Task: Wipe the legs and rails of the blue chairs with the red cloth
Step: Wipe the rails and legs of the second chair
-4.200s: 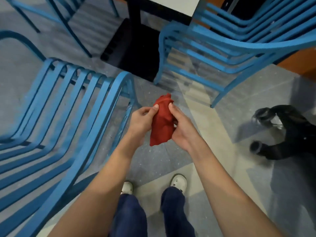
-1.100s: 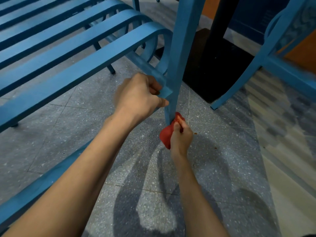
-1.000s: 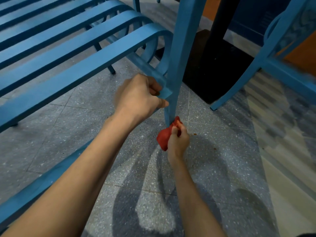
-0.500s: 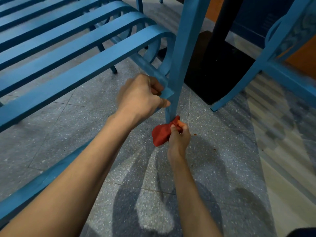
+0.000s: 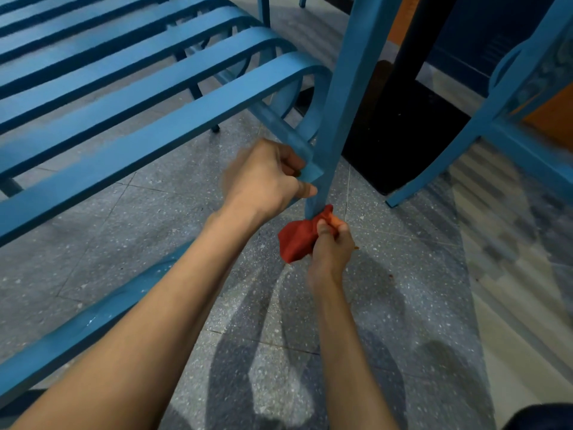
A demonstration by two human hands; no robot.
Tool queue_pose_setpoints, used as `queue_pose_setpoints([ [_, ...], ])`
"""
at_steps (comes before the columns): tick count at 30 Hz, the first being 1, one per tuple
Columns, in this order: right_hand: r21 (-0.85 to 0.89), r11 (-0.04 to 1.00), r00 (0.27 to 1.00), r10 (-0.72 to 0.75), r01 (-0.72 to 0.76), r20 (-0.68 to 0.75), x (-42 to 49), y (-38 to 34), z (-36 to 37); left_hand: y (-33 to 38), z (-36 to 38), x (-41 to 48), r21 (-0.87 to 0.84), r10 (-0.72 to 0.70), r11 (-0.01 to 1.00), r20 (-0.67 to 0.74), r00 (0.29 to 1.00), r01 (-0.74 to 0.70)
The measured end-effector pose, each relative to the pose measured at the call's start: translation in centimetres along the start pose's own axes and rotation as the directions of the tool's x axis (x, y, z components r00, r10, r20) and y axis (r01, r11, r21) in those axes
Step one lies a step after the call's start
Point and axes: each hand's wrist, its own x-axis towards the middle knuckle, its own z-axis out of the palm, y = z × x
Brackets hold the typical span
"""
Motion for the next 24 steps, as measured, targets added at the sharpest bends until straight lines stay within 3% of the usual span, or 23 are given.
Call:
queue_pose_setpoints([
  [2, -0.038, 0.999, 0.999, 0.019, -0.020, -0.027, 0.0, 0.7, 0.2, 0.0, 0.0, 0.0, 0.004, -0.001, 1.000, -0.006, 1.000, 0.002],
  [6, -0.107, 0.964, 0.968, 0.233, -0.242, -0.089, 0.6, 2.2, 0.8, 0.0, 0.0, -0.2, 0.014, -0.005, 1.000, -0.012, 1.000, 0.005],
  [9, -0.081, 0.943, 0.942, 0.314, -0.324, -0.118, 1.5, 1.7, 1.4, 0.1, 0.0, -0.3, 0.016, 0.000, 1.000, -0.013, 1.000, 0.000],
  [15, 0.120, 0.984, 0.986, 0.143, -0.132, -0.086, -0.1, -0.1, 1.7, 0.0, -0.1, -0.3, 0.026, 0.009, 1.000, -0.023, 1.000, -0.008],
  [19, 0.085, 0.996, 0.989, 0.003, 0.009, -0.147, -1.4, 0.7, 2.1, -0.1, 0.0, -0.2, 0.033, 0.007, 0.999, -0.015, 1.000, -0.006],
  [24, 0.061, 0.987, 0.965, 0.158, -0.149, -0.211, -0.6, 1.5, 2.7, 0.0, -0.1, -0.4, 0.032, 0.021, 0.999, -0.014, 1.000, -0.020],
])
